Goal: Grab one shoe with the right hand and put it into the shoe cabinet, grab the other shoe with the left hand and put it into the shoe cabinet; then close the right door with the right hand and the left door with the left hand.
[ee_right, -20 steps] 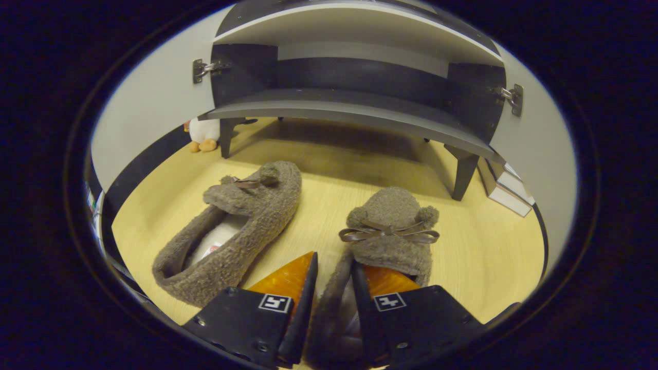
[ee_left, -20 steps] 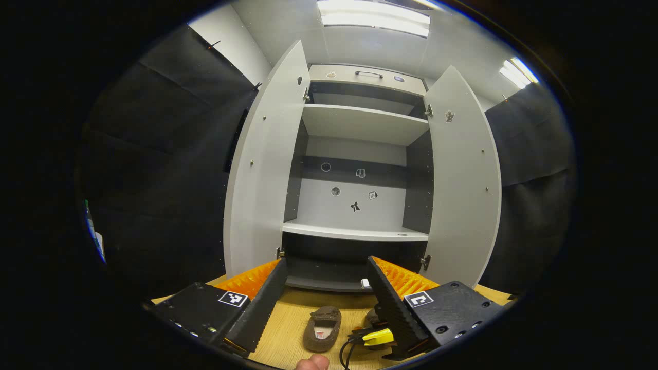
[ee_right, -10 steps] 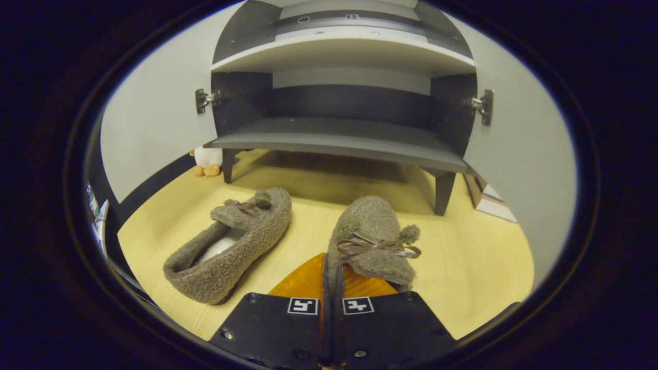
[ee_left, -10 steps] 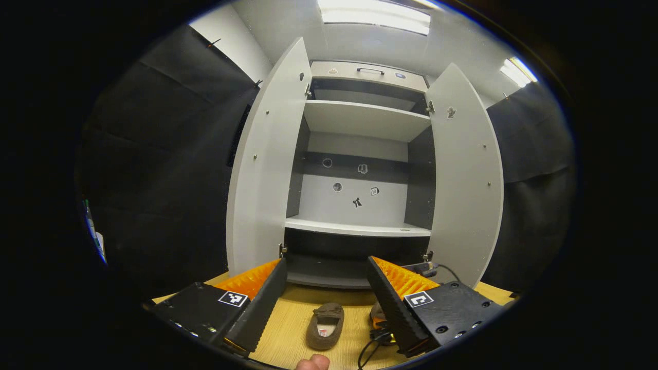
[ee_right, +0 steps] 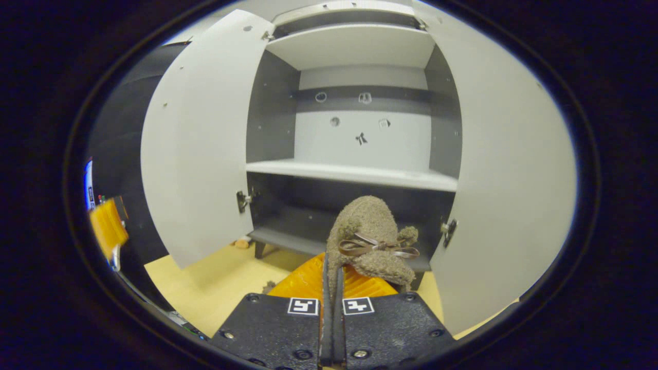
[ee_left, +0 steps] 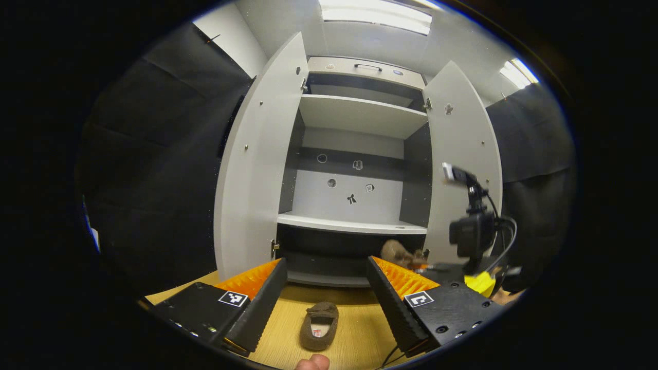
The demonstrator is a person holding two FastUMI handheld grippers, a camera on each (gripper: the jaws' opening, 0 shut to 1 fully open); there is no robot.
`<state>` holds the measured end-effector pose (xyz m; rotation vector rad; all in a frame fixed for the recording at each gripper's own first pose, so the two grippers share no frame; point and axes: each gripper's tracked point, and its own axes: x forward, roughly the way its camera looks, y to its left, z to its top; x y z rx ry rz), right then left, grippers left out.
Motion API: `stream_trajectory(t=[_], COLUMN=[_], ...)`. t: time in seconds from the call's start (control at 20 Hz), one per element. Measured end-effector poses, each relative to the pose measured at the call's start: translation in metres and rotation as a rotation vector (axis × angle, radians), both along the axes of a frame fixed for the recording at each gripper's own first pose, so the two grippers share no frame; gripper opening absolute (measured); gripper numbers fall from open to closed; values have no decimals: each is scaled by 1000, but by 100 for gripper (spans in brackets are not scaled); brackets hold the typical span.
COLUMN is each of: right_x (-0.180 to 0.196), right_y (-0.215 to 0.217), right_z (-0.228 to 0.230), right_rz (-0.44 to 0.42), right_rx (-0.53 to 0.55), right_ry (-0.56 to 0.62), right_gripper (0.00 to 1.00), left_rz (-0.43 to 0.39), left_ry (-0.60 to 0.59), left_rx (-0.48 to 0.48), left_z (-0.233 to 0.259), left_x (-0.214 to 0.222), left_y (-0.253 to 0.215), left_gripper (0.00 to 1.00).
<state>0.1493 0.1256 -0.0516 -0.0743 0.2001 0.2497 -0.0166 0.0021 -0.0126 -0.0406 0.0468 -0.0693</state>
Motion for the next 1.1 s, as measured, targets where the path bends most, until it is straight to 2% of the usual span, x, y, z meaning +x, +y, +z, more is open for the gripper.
stream_trajectory(t=[0.1,0.25,0.3,0.35,0.4,0.55,0.8,1.0,1.1], right_x=[16,60,77,96,113,172,240,260,268], right_y=[3,-6,-8,-12,-15,-23,-28,-24,-25], right_z=[33,72,80,85,90,104,100,81,75], right_rz=[-9,-50,-65,-87,-109,-161,-213,-227,-244], right_rx=[6,5,3,-3,-7,-51,-172,-242,-234], right_ry=[-28,-41,-34,-19,-4,45,141,224,252], right_gripper=[4,4,4,4,4,4,4,4,4], left_rz=[-3,-9,-7,-6,-7,-14,-3,-1,7], left_ry=[-4,-4,-4,-1,-2,1,6,8,8], left_rx=[-3,-2,2,6,7,10,6,7,13], left_z=[2,3,4,2,2,1,1,1,1], left_x=[2,5,5,6,6,8,13,16,16], left_y=[0,1,2,2,2,2,9,11,14], left_gripper=[95,95,95,99,94,94,95,94,94])
